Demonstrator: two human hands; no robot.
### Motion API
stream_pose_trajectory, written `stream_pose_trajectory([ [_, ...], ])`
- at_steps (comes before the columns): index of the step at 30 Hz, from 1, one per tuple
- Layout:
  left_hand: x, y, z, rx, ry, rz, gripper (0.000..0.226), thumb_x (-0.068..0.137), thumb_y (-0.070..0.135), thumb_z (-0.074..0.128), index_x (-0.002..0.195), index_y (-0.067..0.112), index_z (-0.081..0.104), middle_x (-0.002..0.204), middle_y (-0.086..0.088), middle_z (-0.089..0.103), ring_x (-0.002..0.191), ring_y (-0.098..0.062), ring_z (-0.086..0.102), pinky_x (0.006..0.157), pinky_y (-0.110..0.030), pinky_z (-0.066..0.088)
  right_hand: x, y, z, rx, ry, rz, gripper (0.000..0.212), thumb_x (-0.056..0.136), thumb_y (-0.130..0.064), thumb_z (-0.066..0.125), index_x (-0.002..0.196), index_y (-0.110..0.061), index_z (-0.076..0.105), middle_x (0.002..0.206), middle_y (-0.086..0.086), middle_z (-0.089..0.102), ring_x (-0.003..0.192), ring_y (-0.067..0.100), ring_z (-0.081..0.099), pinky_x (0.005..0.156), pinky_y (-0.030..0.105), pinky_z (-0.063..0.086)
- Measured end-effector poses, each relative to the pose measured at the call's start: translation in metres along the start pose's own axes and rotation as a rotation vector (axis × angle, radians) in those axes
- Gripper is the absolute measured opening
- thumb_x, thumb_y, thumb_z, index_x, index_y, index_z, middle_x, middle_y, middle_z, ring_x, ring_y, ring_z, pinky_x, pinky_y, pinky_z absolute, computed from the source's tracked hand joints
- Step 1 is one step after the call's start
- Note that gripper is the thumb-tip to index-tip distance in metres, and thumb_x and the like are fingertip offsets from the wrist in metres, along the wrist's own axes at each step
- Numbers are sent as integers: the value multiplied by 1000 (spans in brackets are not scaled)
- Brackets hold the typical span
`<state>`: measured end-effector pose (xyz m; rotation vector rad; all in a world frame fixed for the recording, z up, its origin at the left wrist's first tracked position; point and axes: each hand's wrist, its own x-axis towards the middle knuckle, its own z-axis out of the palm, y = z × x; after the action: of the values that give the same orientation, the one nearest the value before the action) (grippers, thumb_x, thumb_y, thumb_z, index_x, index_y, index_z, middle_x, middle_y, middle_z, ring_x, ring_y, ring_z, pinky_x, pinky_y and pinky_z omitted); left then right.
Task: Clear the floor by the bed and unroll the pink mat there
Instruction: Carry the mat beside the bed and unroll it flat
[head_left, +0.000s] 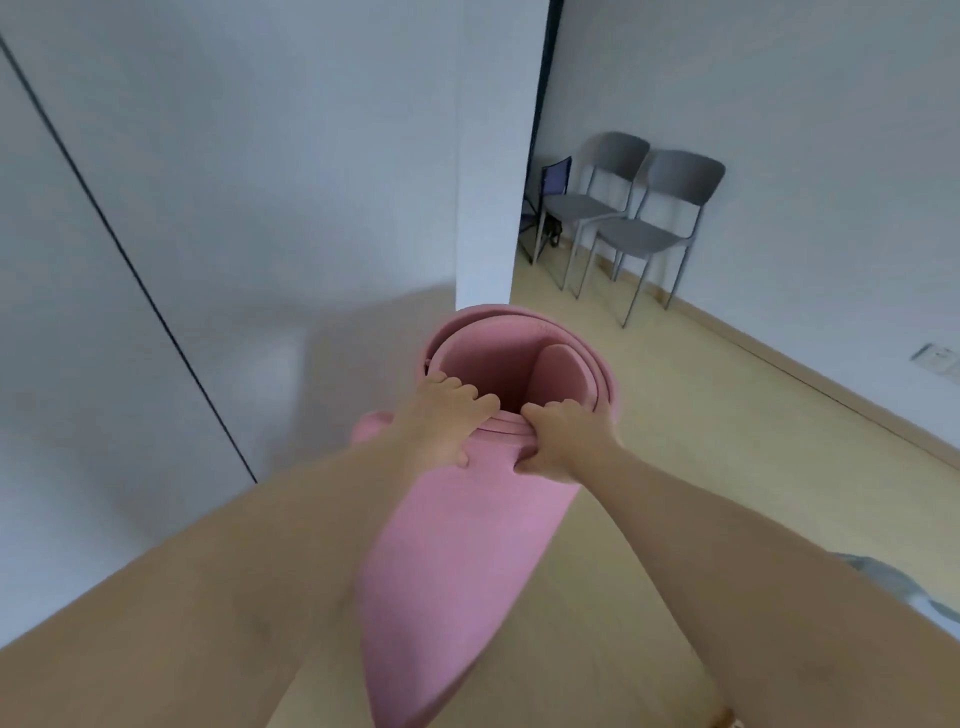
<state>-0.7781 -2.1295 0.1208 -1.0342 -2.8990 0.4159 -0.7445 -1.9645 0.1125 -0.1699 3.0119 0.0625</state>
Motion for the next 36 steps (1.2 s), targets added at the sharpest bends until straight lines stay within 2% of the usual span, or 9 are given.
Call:
stream_pose_trajectory([
  [8,136,56,-36,38,149,201,54,77,39,70,120,19,45,111,-1,58,105,-23,54,92,-30,34,10,121,-13,-14,22,318,30,80,-45,54,104,-28,48,104,-4,55,110,22,47,96,55,28],
  [14,254,70,-45,23,240,310,52,76,41,70,117,18,47,107,0,59,104,-23,56,90,-30,36,63,199,-26,48,-6,516,26,79,-37,58,101,-29,47,109,-3,54,116,23,43,99,64,26],
  [17,315,75,-54,-4,240,383,52,75,43,70,115,19,48,106,0,60,102,-23,56,89,-31,36,92,237,-33,65,-4,576,22,79,-35,58,95,-29,44,108,-3,54,116,23,43,98,63,28],
  [23,406,127,-75,18,288,527,52,76,36,71,118,18,46,111,-3,58,109,-25,54,91,-32,35,100,321,-27,153,7,768,31,81,-37,59,108,-27,49,111,-1,53,117,24,42,96,56,37],
  [28,482,201,-97,39,306,647,50,78,28,68,121,18,45,112,-4,57,110,-26,53,93,-32,34,90,411,-10,184,35,885,35,82,-37,60,114,-26,49,117,1,53,120,24,42,93,50,40],
  [36,618,342,-140,38,277,727,54,76,37,70,121,20,45,111,-4,58,109,-26,55,89,-32,36,74,600,2,161,44,948,35,82,-38,60,113,-26,49,115,1,54,118,23,43,91,47,35],
])
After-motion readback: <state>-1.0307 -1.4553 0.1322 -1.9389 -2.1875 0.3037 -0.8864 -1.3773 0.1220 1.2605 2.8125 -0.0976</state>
